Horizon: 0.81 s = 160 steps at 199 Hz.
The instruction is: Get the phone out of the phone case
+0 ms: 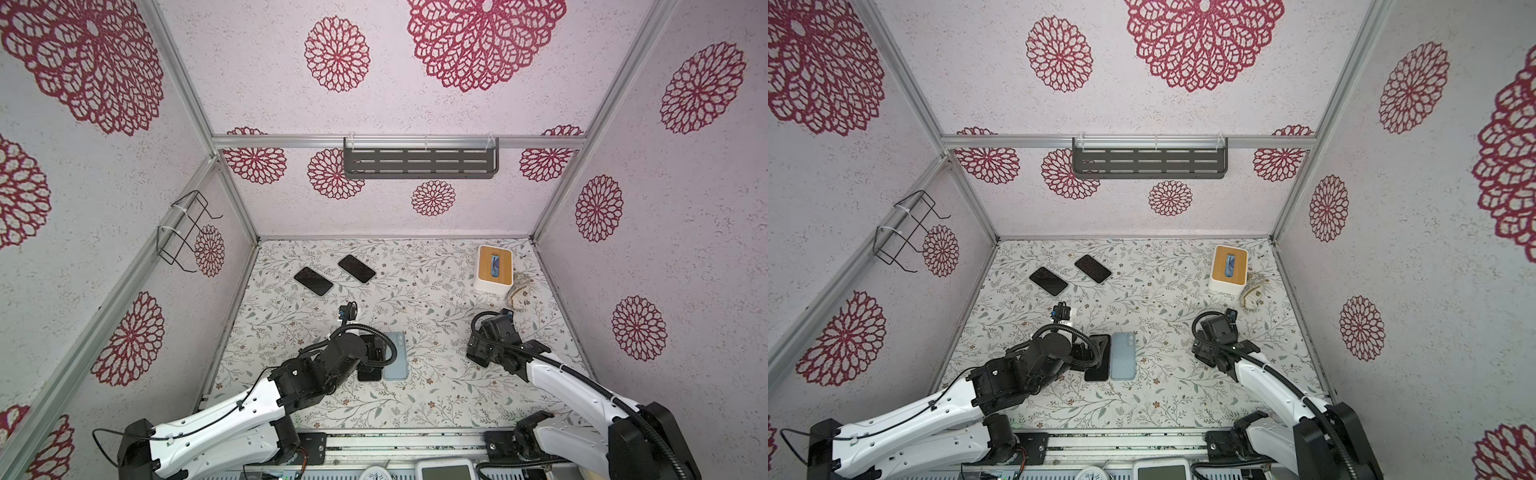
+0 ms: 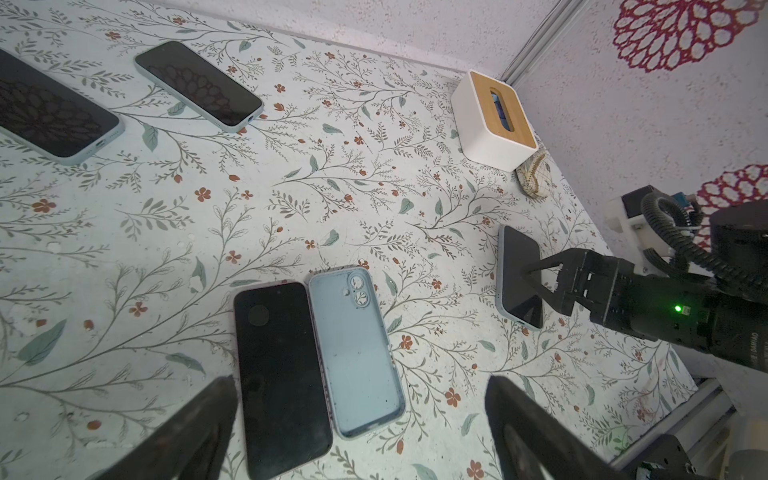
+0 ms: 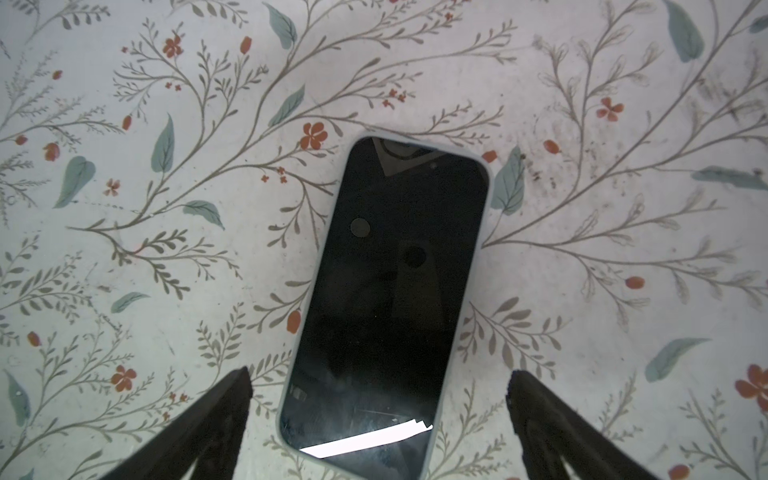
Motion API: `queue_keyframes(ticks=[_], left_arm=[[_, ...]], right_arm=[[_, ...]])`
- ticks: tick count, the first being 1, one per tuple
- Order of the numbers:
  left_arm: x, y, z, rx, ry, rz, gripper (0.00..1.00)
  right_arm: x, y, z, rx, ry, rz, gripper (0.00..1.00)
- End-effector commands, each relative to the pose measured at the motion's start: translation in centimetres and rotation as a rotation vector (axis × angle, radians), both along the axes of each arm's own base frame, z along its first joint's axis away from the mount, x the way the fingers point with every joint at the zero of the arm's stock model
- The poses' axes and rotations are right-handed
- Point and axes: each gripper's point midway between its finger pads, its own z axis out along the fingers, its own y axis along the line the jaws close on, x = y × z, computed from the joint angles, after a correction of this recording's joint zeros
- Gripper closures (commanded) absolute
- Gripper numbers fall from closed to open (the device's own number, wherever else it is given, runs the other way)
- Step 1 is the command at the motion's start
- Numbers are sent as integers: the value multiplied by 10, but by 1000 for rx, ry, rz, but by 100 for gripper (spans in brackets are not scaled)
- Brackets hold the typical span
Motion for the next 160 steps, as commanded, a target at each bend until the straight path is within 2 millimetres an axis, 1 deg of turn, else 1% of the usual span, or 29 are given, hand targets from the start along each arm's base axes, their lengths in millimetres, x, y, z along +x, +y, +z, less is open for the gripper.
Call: queue_keyframes(ticks=[1,22,86,120,137,160], left_arm=[[5,1,-4,3,-3,17,3],[5,1,-5,2,-2,18,3],[6,0,-8,9,2,19,3],[6,0,-9,7,5,18,3],[7,0,-8,5,3,19,3],[7,-1,-9,5,3,19,3]], right_arm=[[9,2,1,4,-3,20,1],[10,-2,-4,-14,11,15,1],[11,3,-18,12,29,27,1],[7,-1,-26,-3,59,22,1],[4,-4,-29,-21,80,24,3],[-1,-1,-35,-9,102,40,7]])
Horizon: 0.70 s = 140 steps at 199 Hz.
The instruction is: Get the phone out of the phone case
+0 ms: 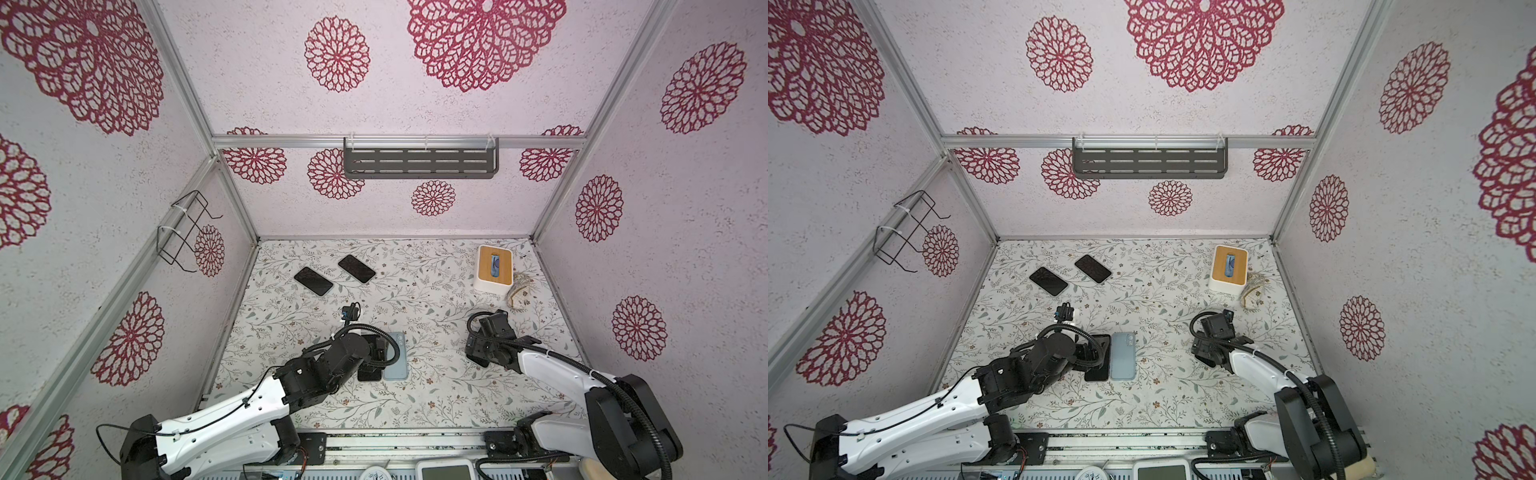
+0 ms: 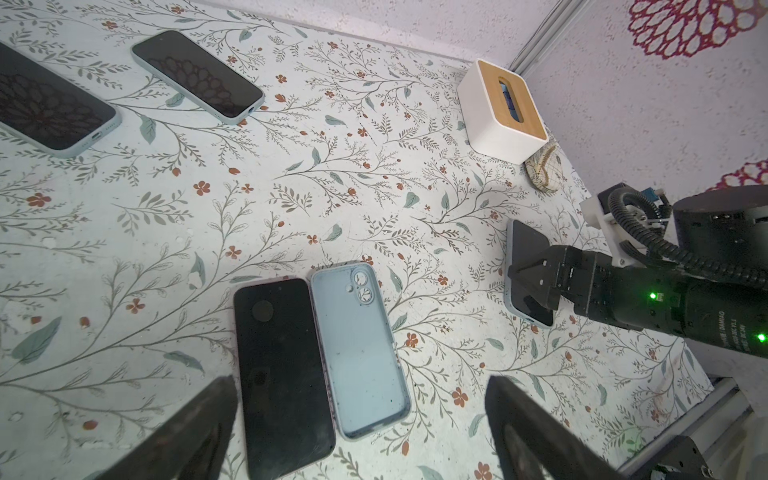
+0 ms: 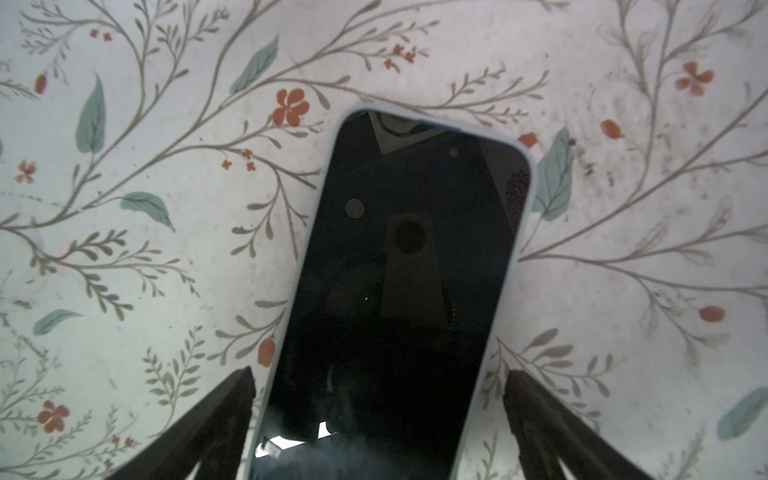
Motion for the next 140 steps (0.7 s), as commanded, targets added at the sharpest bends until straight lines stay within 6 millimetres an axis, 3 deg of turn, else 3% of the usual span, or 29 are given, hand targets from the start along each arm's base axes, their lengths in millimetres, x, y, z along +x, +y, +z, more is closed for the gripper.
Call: queue_keyframes(ticks=[1,57,140], left_arm=[[5,1,0,-10,-8,18,3],[5,-1,-2,-9,-3,12,3],[6,-7,-7,-56,12,14,3]], right_arm=[[-8,-2,-8,-8,34,19,7],[-19,-1,-20,12,57,24,12],[-17,-1,-16,18,41,24,28]])
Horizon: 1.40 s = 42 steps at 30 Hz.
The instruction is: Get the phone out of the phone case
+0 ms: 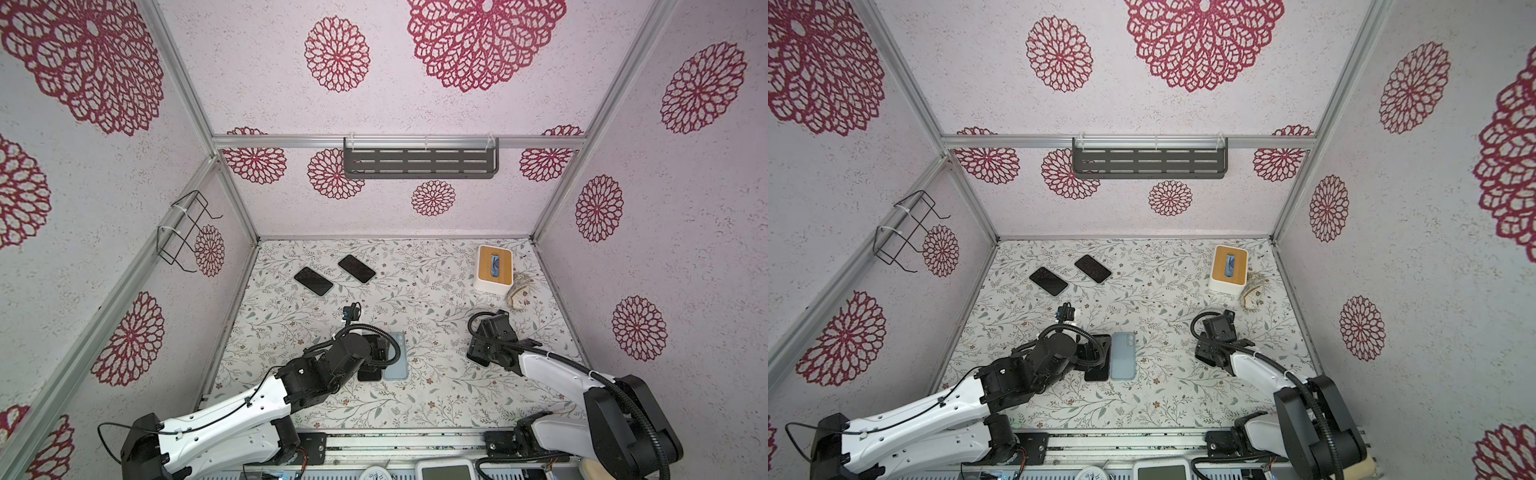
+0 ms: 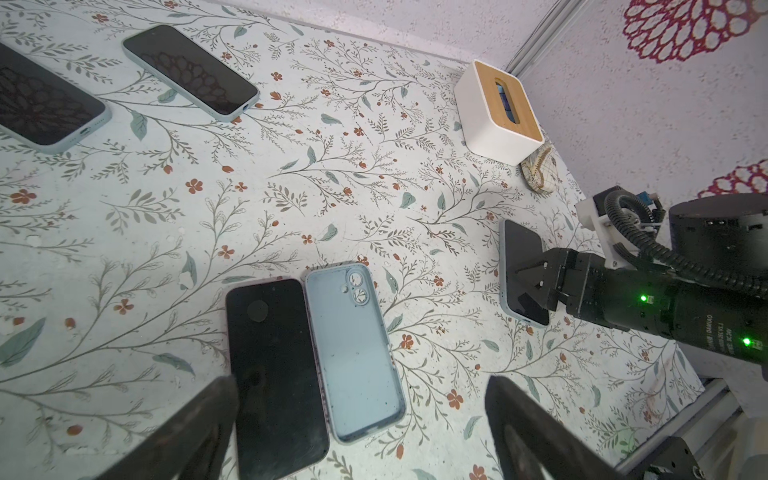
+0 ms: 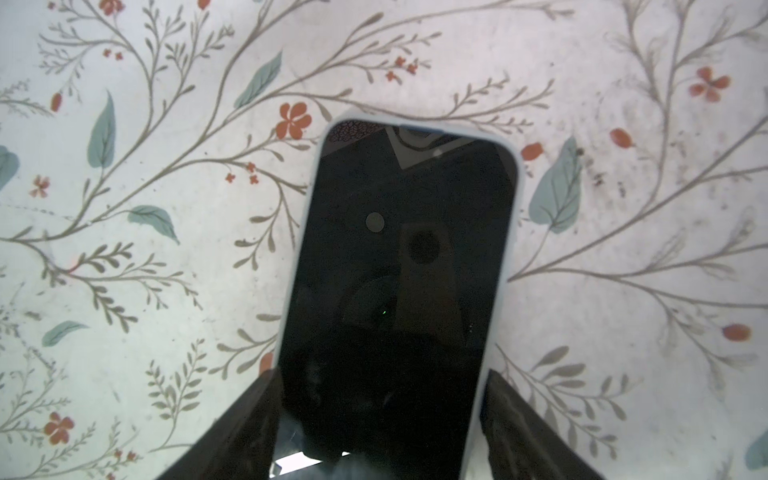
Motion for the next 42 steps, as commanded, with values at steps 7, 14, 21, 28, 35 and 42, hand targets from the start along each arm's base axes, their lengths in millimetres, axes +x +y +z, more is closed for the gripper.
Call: queue_keyframes(ticks=[7,14,21,28,35,42], left_arm=[[7,-12,-10,-41,27,3,3],[7,-14,-11,-41,30,-1,3],[7,-13,-13,-39,30,0,3],[6,-12,-13,-39,27,-2,3],[6,-10,-15,-35,26,-1,3],[5,-10,-18,-32,33,-6,3]], right_arm=[[-19,-4,-10,-23,74,32,25],[-18,-3,-10,-33,85,38,8],[-19,-2,-14,-34,112,37,7],[-9,-1,13,-1,16,13,1],[-4,2,26,17,-11,5,1],[5,3,15,1,11,-7,1]])
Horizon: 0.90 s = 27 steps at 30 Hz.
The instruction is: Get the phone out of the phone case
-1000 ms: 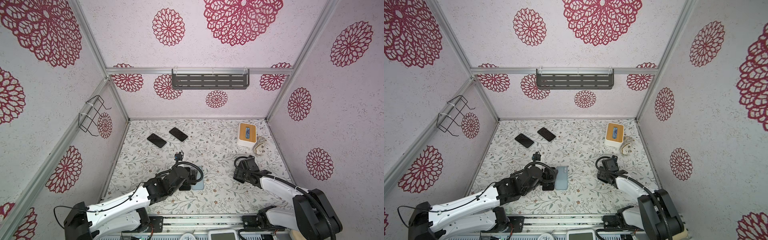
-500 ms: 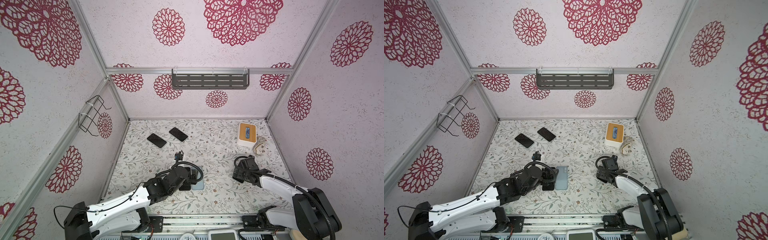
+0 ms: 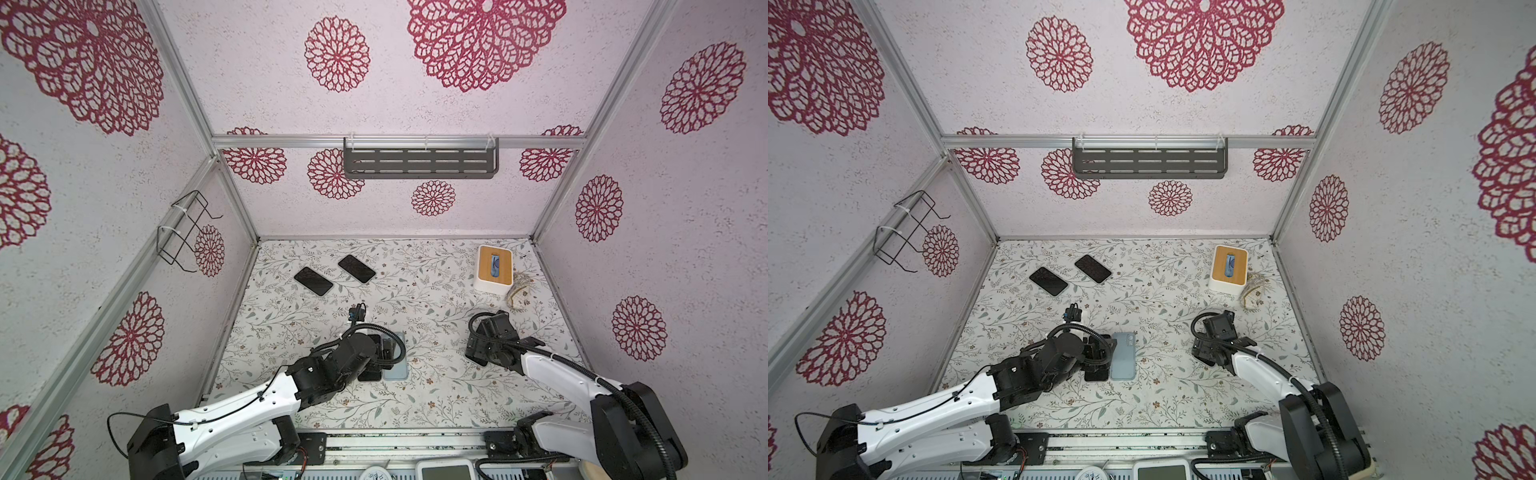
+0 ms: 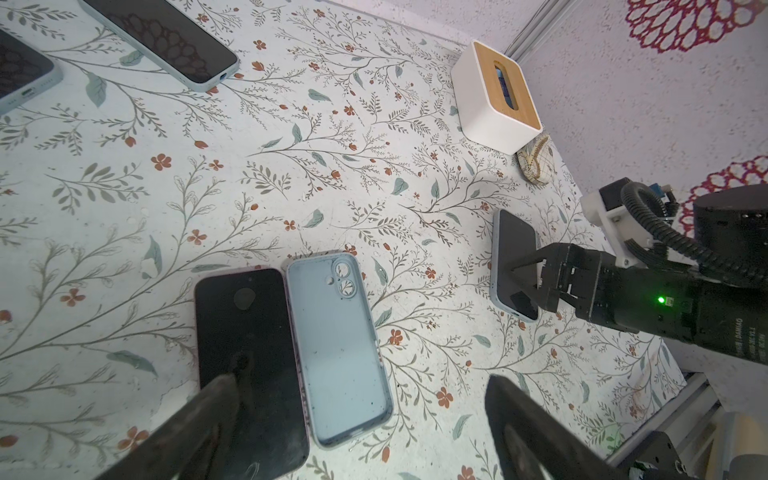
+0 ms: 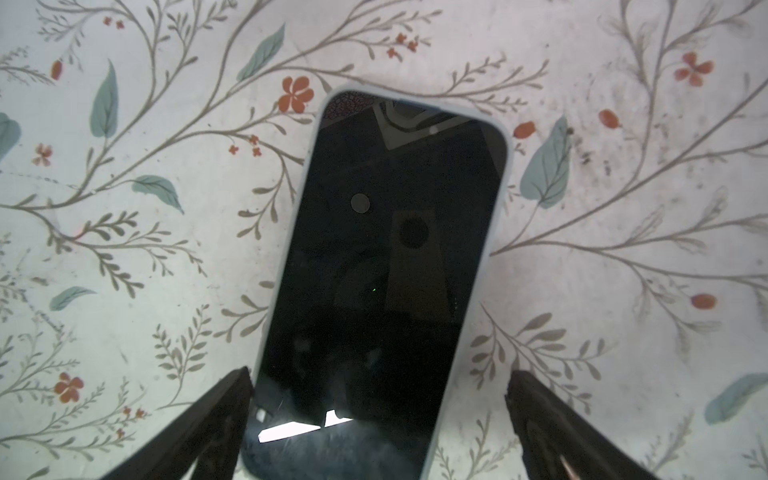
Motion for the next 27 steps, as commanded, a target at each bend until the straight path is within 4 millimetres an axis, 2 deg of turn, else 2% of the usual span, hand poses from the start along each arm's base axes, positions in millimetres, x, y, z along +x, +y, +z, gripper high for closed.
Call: queue_keyframes(ticks=[1,23,27], left_arm=[[2,3,-1,-7,-10,5,3],[2,10,-10,2,-2,15,3],[2,11,-11,0,-2,17,3]], right_arm=[[14,4,9,10,-33,-22,1],[29,-10,-7,-95,2,-73,1],[33,-14,-12,-115,14,-76,6]])
